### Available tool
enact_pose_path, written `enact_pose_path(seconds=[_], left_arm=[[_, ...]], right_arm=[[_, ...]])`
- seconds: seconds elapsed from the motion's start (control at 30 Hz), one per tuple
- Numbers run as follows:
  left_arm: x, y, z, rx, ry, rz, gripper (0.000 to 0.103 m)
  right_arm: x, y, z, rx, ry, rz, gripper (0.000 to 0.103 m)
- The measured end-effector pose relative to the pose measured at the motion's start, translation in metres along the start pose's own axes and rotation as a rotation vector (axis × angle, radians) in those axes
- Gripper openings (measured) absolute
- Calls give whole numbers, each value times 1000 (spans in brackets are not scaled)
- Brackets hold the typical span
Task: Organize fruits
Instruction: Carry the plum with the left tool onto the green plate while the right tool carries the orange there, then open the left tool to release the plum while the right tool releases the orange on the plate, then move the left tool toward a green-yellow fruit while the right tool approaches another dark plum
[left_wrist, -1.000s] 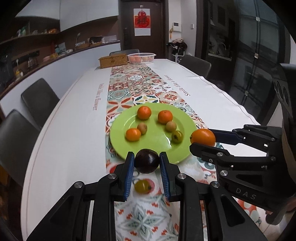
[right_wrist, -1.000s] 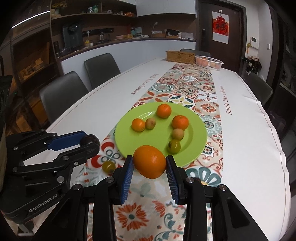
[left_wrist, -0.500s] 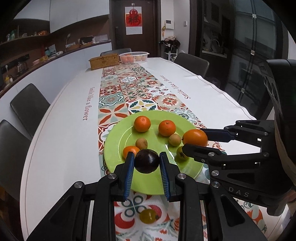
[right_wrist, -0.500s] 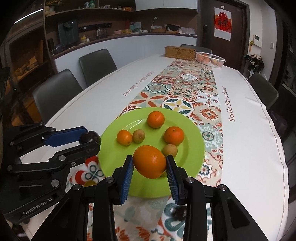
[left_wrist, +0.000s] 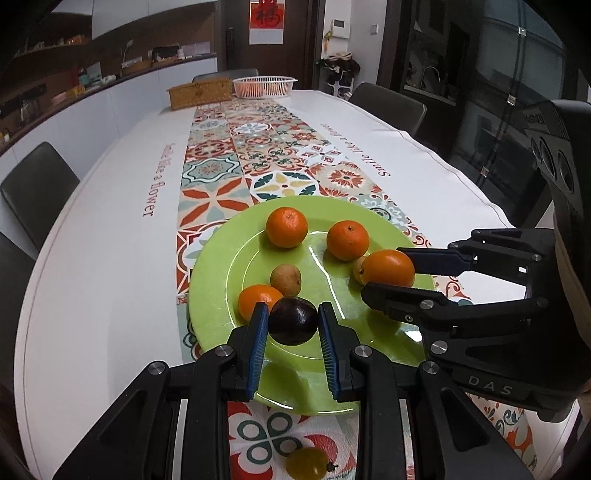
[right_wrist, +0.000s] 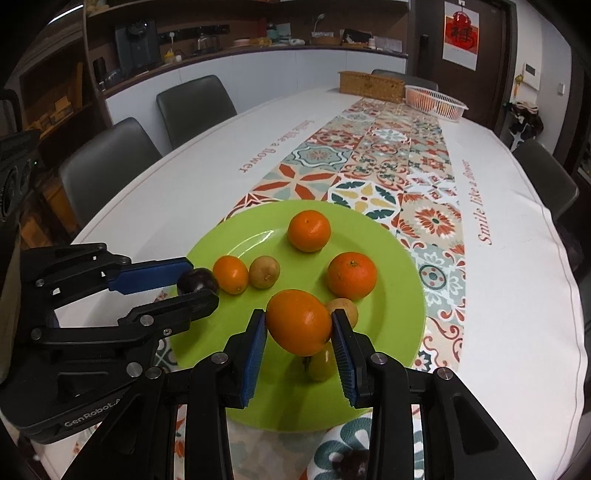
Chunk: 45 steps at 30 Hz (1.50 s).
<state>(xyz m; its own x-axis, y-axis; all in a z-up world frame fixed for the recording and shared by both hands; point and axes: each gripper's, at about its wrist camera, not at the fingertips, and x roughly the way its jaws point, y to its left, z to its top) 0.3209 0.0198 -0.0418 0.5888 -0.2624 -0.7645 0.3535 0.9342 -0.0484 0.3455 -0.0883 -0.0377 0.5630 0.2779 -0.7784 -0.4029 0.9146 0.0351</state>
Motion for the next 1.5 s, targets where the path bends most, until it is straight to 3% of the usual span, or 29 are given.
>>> enact_pose_path(seconds=[0.17,0.27,0.47,0.87,0.93,1.1,1.23,1.4,1.5], left_arm=[[3,4,0,-7,1,-7,28],[1,5,0,-5,-5,-4,38],[-9,9,0,-22,-24,17,39],[-60,-7,-9,-28,-88,101,45],[-70,-10,-10,-31,-101,105,47],[-95,-22,-14,-15,-143,139,54],[-113,-26,-19,-42,-164,140,63],[-131,-30,-30,-67,-184,167,71],[-138,-33,-39,-71,-187,189,77]], right_arm=[[8,-3,2,-2,17,-3,37],[8,-3,2,-4,18,-7,38],[1,-6,-1,19,3,-17,42],[-53,4,-19,24,-89,-59,42],[-63,6,-23,29,-102,-62,49],[-86,10,-30,43,-137,-66,51],[-105,12,-38,59,-172,-89,62],[-123,16,-47,73,-200,-125,62],[-131,20,-55,75,-213,-143,68]])
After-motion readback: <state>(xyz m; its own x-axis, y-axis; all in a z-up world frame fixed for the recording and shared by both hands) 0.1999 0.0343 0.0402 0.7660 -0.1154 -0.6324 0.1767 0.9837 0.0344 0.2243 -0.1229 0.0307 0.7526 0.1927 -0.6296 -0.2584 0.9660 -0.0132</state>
